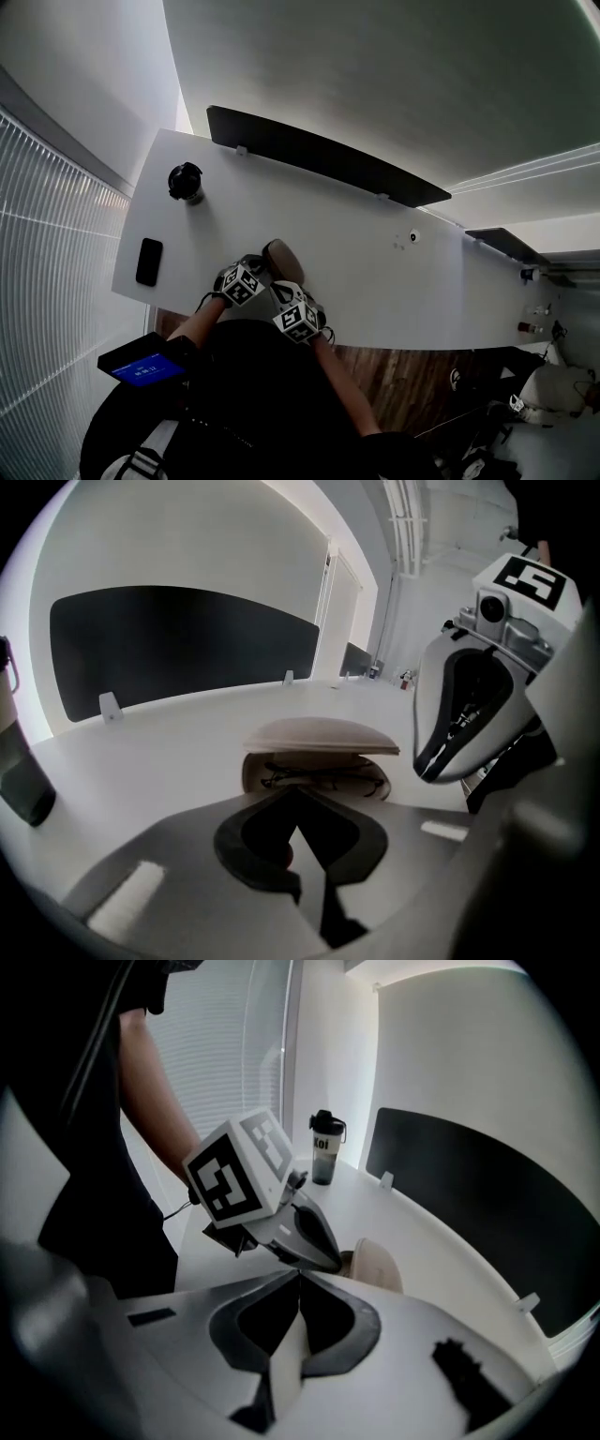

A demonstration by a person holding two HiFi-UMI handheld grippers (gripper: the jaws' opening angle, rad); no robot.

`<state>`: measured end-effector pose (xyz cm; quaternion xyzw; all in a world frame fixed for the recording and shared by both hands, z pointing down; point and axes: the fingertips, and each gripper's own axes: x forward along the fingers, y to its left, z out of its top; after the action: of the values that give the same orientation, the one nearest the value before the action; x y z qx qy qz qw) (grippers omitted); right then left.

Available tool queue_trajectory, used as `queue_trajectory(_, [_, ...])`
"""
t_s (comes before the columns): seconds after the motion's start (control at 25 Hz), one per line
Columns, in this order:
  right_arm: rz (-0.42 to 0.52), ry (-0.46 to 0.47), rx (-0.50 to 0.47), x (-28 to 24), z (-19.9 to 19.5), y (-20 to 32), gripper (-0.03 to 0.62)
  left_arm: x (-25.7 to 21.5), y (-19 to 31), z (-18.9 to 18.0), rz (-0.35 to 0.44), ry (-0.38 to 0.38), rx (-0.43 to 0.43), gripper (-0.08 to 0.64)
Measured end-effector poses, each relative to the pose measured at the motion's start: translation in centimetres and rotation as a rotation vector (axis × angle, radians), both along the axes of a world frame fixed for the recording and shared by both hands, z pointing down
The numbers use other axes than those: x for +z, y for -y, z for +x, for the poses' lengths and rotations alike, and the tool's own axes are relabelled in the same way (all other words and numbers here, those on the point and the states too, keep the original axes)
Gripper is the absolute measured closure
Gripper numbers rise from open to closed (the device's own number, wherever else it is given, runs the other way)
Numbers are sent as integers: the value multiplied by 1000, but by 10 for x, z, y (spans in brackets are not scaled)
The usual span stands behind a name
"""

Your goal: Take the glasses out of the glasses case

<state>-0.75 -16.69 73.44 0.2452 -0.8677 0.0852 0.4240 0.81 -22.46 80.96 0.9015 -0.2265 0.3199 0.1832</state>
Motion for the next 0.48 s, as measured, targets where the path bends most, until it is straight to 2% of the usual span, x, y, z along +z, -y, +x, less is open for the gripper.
queue_trajectory(0.12, [-32, -50, 3, 18, 0, 0, 586, 3, 3, 0, -12, -11, 5, 552])
queue_trajectory(0.32, [-32, -122, 29, 25, 15, 9, 586, 5, 3, 5, -4, 19, 15, 553])
queue_trajectory(0.48, [-8, -132, 69, 16, 31, 27, 586, 3, 4, 14, 49, 52, 77, 552])
